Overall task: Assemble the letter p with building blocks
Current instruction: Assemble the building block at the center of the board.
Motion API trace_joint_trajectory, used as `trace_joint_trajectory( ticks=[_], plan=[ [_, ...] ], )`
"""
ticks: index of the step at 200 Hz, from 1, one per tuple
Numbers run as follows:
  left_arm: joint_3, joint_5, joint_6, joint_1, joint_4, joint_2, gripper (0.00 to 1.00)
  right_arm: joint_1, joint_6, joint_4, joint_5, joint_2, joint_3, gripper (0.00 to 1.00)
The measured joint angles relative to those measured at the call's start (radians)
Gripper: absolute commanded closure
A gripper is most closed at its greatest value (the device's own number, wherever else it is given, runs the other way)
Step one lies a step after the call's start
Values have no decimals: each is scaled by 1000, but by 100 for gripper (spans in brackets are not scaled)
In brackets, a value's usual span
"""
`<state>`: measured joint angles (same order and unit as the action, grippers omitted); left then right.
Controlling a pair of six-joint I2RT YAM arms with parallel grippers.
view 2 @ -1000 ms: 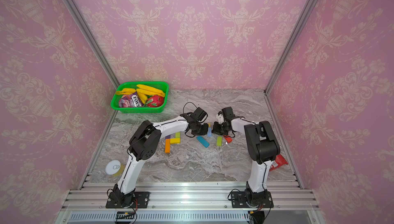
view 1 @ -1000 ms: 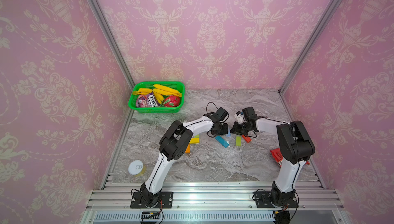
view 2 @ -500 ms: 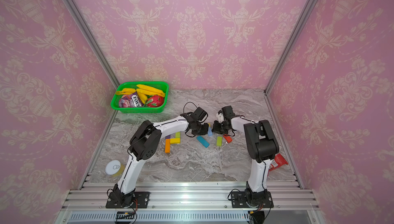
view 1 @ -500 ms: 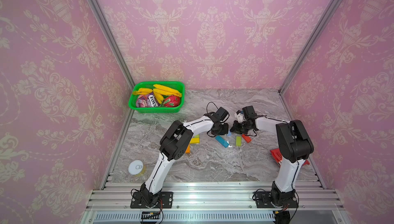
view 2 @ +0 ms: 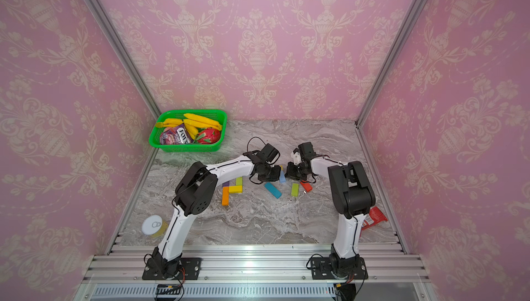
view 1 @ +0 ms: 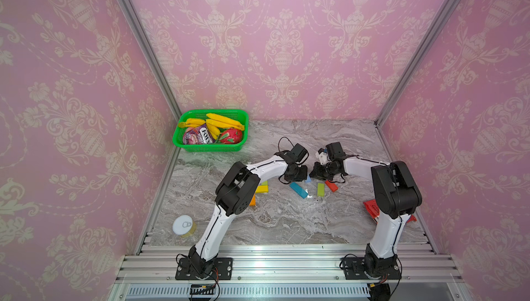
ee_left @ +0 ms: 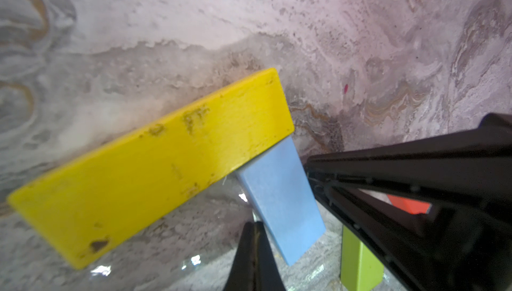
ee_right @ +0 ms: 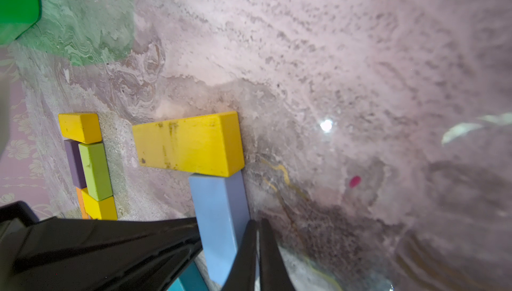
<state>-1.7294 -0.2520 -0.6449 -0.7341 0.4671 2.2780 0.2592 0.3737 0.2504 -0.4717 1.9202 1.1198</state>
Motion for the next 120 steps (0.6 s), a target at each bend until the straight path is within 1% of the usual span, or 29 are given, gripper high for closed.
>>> trace_joint_trajectory(
  ticks=[120],
  plan=[
    [-13, -1, 0, 0, 2, 8, 100, -6, -4, -1, 0, 1, 0, 90]
  ],
)
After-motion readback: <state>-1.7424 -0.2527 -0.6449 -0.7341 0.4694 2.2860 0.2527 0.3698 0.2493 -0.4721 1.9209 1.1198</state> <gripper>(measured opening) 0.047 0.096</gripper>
